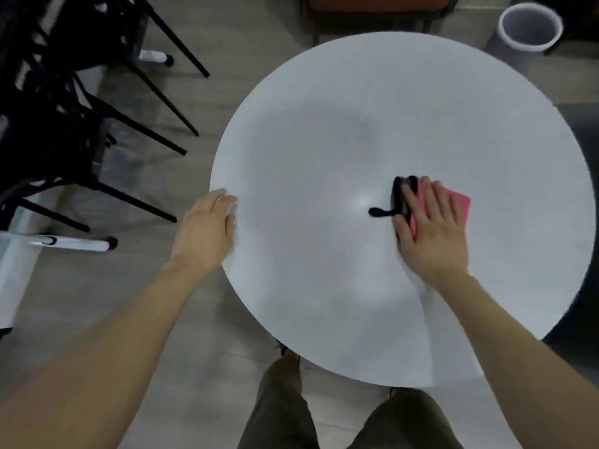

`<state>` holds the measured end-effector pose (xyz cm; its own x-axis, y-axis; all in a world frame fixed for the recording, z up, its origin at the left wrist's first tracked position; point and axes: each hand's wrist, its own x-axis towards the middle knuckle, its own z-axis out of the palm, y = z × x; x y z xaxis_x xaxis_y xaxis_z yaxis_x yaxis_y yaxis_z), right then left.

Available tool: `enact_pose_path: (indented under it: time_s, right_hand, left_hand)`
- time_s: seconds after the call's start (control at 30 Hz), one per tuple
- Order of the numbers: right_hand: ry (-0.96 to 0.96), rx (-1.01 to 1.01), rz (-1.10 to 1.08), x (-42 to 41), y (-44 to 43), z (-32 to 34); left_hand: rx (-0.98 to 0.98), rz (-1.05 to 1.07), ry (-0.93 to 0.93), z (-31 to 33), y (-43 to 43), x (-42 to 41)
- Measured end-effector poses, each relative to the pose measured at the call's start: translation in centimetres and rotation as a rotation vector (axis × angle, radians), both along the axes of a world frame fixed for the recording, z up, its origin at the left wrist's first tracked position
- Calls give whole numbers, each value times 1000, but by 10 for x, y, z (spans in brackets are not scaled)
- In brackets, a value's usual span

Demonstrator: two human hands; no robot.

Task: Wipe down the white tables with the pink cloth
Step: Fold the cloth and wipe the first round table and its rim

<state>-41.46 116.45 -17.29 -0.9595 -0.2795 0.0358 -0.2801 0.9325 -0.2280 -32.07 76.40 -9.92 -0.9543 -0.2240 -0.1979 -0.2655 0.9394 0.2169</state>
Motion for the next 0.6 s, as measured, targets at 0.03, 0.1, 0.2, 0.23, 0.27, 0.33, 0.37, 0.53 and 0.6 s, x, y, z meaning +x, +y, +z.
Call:
enact_pose_path:
  time_s: [0.03,0.1,0.2,0.23,0.27,0.33,0.37,0.53,0.6]
  right_hand:
    - [-29,12,-186,-11,-12,2]
    - [-53,6,-405,-30,-77,8]
    - [-36,-12,-122,-32,-211,12]
    - [-27,-35,29,-20,-248,12]
    - [-16,-62,169,-4,-272,10]
    - [7,-117,415,37,-282,3]
    - [8,-133,518,56,-269,-1]
    - [-33,-34,443,82,-120,-3]
    - [-33,21,182,59,-56,4]
  left_hand:
    - [16,-23,7,-1,-5,-6]
    - [47,-71,20,-1,-16,-13]
    - [40,-112,3,1,-40,-16]
    - [29,-117,-6,2,-50,-17]
    - [21,-121,-15,3,-59,-19]
    - [8,-142,-27,2,-75,-29]
    - [2,-155,-41,1,-80,-37]
    - [39,-183,-92,-12,-81,-73]
    - [47,-186,-64,-18,-79,-87]
